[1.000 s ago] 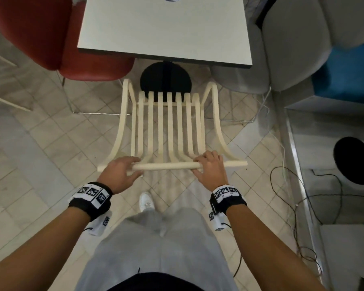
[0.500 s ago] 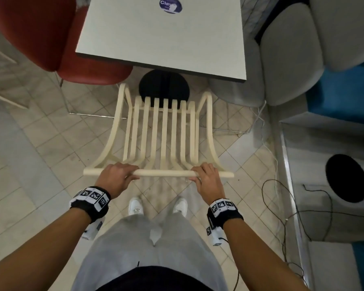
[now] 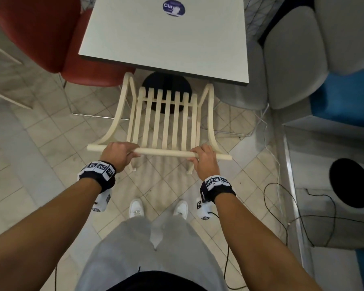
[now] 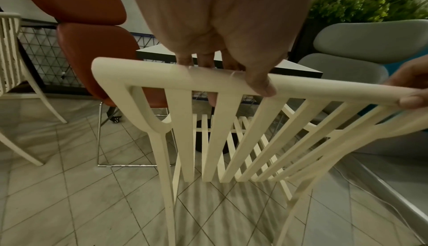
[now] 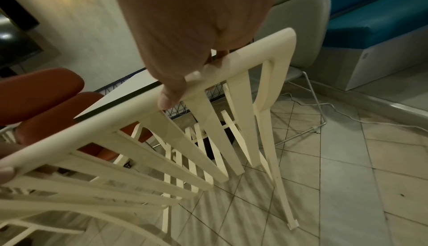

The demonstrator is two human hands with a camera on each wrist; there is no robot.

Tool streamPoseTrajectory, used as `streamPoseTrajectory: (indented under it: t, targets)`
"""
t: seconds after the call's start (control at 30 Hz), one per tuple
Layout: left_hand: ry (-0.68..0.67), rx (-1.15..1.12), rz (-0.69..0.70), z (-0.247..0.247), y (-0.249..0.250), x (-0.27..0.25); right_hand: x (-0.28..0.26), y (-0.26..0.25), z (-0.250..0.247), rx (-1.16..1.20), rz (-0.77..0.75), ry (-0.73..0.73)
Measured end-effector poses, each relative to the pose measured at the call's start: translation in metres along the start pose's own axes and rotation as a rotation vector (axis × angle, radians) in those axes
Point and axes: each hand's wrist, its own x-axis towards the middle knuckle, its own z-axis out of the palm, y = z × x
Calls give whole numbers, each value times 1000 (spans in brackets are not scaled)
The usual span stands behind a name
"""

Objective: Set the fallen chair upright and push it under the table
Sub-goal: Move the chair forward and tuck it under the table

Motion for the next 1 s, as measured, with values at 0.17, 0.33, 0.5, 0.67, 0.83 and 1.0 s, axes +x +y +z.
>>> streamPoseTrajectory:
  t: [0.17, 0.33, 0.5, 0.67, 0.83, 1.0]
  targets:
    - [7, 4, -9, 1, -7, 1, -1, -8, 5, 25, 47, 5]
    - [12, -2, -20, 4, -13, -2, -4, -8, 5, 40, 16, -20]
    - [26, -8, -12, 10, -12, -8, -5, 0, 0, 9, -16, -49]
    - [50, -36, 18, 8, -13, -10, -7, -5, 2, 43, 18, -26]
    - [31, -30, 16, 9, -20, -9, -11, -12, 3, 72, 56, -26]
    - [-3, -107, -66, 7, -21, -12, -15, -9, 3, 99, 25, -30]
